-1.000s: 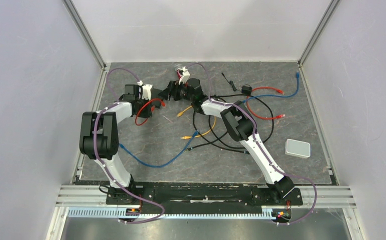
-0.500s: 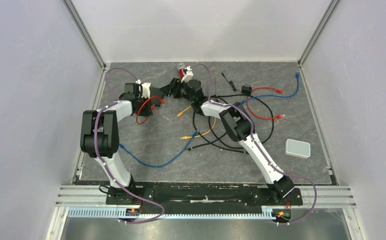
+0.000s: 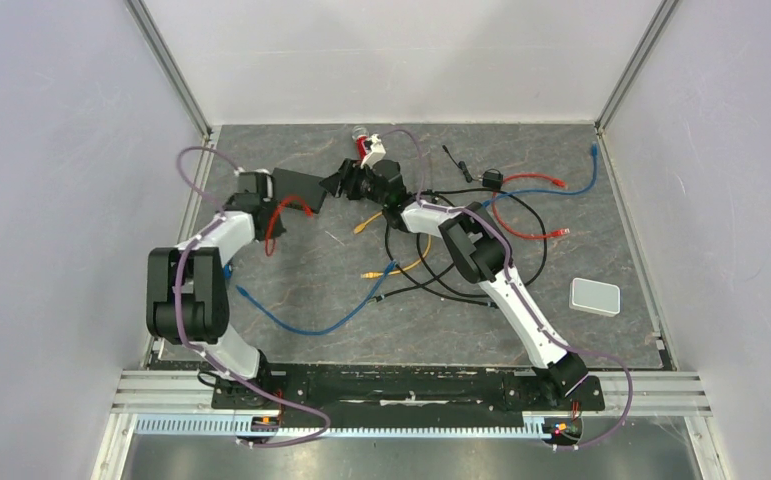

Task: Insert the plug into the switch port
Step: Move the switch port to the center of the board.

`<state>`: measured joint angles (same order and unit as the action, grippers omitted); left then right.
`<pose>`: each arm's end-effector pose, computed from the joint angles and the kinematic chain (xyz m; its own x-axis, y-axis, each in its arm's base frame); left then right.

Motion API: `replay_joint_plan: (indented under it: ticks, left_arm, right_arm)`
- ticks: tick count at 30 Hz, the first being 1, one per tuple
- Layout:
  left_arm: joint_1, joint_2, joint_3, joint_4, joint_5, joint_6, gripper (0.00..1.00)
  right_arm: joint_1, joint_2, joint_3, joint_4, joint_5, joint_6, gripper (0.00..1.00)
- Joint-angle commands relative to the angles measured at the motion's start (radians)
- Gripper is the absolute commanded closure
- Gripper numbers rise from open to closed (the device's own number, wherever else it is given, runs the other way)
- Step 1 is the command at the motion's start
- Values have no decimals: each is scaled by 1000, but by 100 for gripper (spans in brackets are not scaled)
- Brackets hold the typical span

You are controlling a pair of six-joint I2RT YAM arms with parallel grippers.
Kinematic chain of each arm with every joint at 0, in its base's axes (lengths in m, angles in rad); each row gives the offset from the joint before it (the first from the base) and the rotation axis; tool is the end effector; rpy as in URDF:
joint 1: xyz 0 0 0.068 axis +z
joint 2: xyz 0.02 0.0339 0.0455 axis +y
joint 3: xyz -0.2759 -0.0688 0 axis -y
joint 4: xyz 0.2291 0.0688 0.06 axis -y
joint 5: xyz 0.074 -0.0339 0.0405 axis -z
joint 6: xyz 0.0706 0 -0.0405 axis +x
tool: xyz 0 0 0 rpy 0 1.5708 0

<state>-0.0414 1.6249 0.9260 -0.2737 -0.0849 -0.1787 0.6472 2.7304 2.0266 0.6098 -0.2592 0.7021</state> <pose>0.3302 -0.0077 0.1683 -0.8113 -0.1437 -0.5666 -0.1531 0.9877 -0.0311 0.4901 0.3931 0.1079 -0.5650 0.3554 -0.7446 -0.5520 0.5078 0.6613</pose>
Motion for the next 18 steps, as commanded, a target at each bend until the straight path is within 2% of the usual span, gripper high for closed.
replay_joint_plan:
  ticks: [1, 5, 10, 15, 18]
  left_arm:
    - [132, 6, 175, -5, -121, -183, 98]
    - [175, 113, 332, 3, -106, -180, 98]
    - [196, 267, 508, 45, -75, -165, 98]
    - [199, 483, 751, -68, -21, -156, 98]
    - [202, 555, 821, -107, 29, -151, 98]
  right_arm:
    - [12, -113, -82, -49, 14, -47, 29]
    - [12, -161, -138, -76, 18, -114, 29]
    - [12, -170, -138, -90, 17, -119, 27]
    - [12, -147, -106, -90, 52, -98, 27]
    - [12, -114, -52, -97, 59, -90, 27]
